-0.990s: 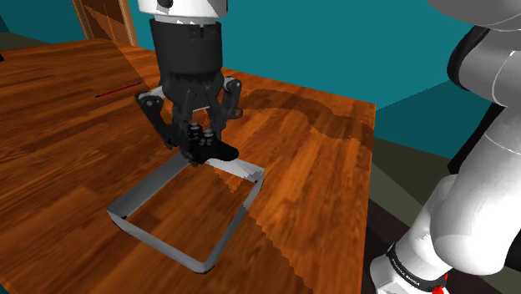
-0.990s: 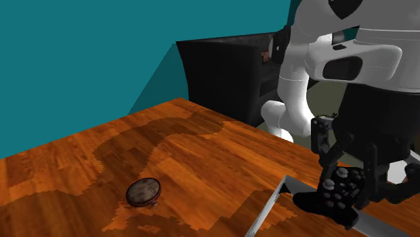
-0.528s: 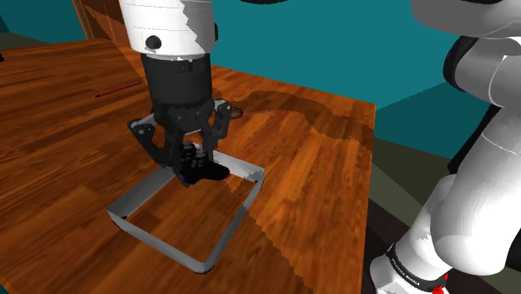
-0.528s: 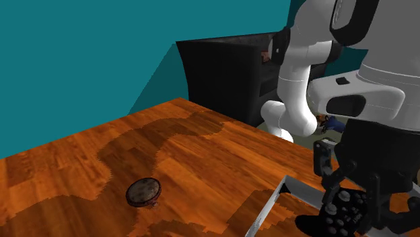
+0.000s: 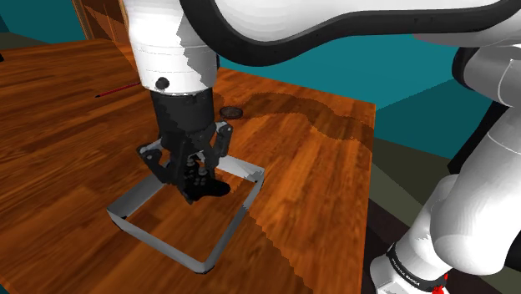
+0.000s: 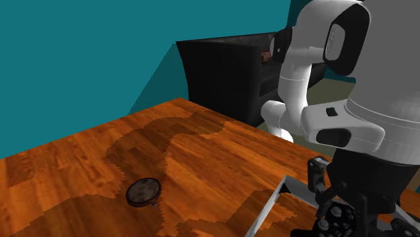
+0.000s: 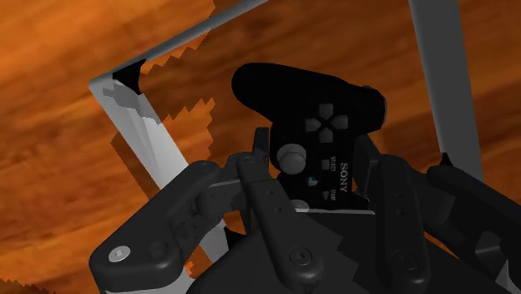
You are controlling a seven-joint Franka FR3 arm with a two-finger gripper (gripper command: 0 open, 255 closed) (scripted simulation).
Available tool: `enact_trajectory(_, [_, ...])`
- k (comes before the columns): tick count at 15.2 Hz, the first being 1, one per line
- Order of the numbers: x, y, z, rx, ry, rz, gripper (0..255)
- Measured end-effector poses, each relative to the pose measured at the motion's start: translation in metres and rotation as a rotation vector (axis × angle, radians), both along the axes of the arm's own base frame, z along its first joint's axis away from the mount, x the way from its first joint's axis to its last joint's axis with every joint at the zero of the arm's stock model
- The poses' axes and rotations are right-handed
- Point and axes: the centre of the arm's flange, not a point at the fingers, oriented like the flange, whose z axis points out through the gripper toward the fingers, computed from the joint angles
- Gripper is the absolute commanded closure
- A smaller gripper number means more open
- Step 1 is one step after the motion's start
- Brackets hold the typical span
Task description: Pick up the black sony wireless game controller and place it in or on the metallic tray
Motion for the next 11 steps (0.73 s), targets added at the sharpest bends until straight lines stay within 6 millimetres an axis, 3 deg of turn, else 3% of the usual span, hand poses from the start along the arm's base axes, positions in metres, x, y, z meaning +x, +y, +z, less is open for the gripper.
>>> enact_trajectory(5, [0.0005,-0.0007,-0.0022,0.000,0.000,0.000,255])
enact_trajectory(6, [0.0005,-0.0007,-0.0022,0.000,0.000,0.000,0])
enact_trajectory(11, [0.0005,-0.0007,-0.0021,0.000,0.000,0.000,0])
